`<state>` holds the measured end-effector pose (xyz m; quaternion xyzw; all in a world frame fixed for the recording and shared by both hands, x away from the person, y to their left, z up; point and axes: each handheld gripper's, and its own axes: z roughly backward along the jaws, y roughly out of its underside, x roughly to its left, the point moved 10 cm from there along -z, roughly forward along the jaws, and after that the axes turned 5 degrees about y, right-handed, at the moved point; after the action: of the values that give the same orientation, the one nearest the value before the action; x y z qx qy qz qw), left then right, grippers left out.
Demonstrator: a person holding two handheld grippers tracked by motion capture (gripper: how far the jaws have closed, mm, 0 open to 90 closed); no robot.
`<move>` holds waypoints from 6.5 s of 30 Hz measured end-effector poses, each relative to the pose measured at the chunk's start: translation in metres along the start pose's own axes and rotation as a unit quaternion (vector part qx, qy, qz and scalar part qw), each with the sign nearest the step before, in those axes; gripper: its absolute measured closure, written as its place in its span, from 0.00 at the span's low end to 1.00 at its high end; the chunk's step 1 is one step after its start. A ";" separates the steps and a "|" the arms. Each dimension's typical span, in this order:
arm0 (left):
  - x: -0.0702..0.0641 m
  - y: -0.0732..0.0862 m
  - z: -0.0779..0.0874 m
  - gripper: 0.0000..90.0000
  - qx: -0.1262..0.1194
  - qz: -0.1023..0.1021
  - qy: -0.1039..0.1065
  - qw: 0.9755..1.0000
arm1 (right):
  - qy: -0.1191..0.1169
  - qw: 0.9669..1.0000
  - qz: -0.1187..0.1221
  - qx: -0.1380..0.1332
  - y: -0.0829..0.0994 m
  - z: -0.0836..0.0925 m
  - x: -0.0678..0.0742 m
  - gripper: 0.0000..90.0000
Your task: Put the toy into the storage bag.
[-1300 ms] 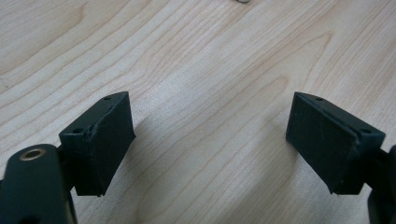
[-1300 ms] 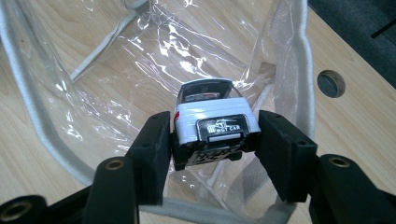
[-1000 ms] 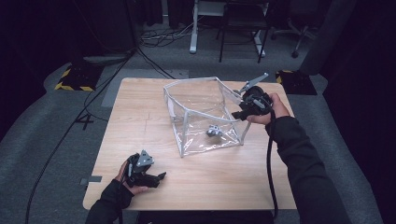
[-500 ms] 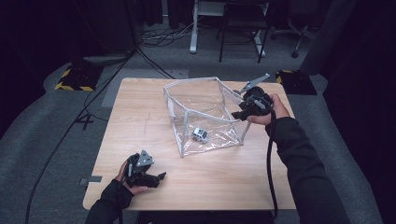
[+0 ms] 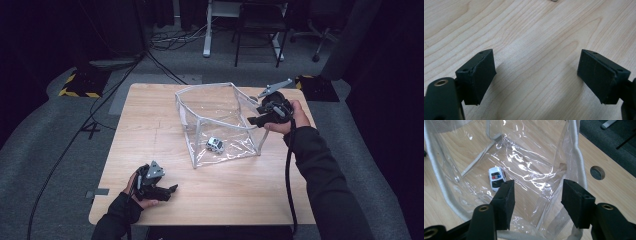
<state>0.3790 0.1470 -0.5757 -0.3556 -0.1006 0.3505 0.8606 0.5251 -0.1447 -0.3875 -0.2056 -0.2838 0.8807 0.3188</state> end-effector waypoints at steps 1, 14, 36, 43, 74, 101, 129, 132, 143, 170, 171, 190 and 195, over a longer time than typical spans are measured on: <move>0.000 0.000 0.000 0.17 0.000 0.001 0.001 1.000 | 0.000 1.000 0.000 0.000 0.000 0.000 0.000 0.49; 0.000 0.000 0.000 0.17 -0.001 0.002 0.001 1.000 | 0.018 0.998 -0.011 -0.055 -0.011 0.009 -0.003 0.44; 0.000 0.000 0.000 0.17 -0.001 0.001 -0.001 1.000 | 0.058 0.989 -0.018 -0.134 -0.023 0.031 -0.016 0.32; -0.001 0.000 0.000 0.17 -0.001 0.002 0.001 1.000 | 0.072 0.986 -0.033 -0.144 -0.022 0.037 -0.023 0.29; 0.000 0.000 0.000 0.17 -0.001 0.000 -0.002 1.000 | 0.108 0.980 -0.063 -0.156 -0.001 0.057 -0.055 0.28; 0.000 0.000 0.000 0.17 -0.001 0.000 -0.002 1.000 | 0.106 0.982 -0.064 -0.146 0.031 0.053 -0.058 0.29; 0.000 0.000 0.000 0.17 -0.001 0.002 0.001 1.000 | 0.101 0.986 -0.046 -0.125 0.072 0.037 -0.047 0.29; 0.000 0.000 0.000 0.17 0.000 0.000 0.000 1.000 | 0.100 0.986 -0.045 -0.123 0.075 0.036 -0.046 0.29; 0.000 0.000 0.000 0.17 0.000 0.000 -0.001 1.000 | 0.094 0.989 -0.038 -0.112 0.091 0.028 -0.040 0.29; 0.000 0.000 0.000 0.17 -0.001 0.001 -0.002 1.000 | 0.095 0.991 -0.023 -0.092 0.129 0.023 -0.031 0.29; 0.000 0.000 0.000 0.17 -0.001 0.001 -0.002 1.000 | 0.093 0.991 -0.024 -0.092 0.131 0.023 -0.030 0.29; 0.000 0.000 0.000 0.17 -0.001 0.003 0.000 1.000 | 0.091 0.993 -0.025 -0.071 0.165 0.018 -0.023 0.28; 0.000 0.000 0.000 0.17 -0.001 0.003 -0.001 1.000 | 0.090 0.994 -0.022 -0.066 0.174 0.016 -0.022 0.28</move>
<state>0.3788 0.1467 -0.5756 -0.3567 -0.1005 0.3533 0.8590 0.4543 -0.2764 -0.4811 -0.2980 -0.3161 0.8306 0.3483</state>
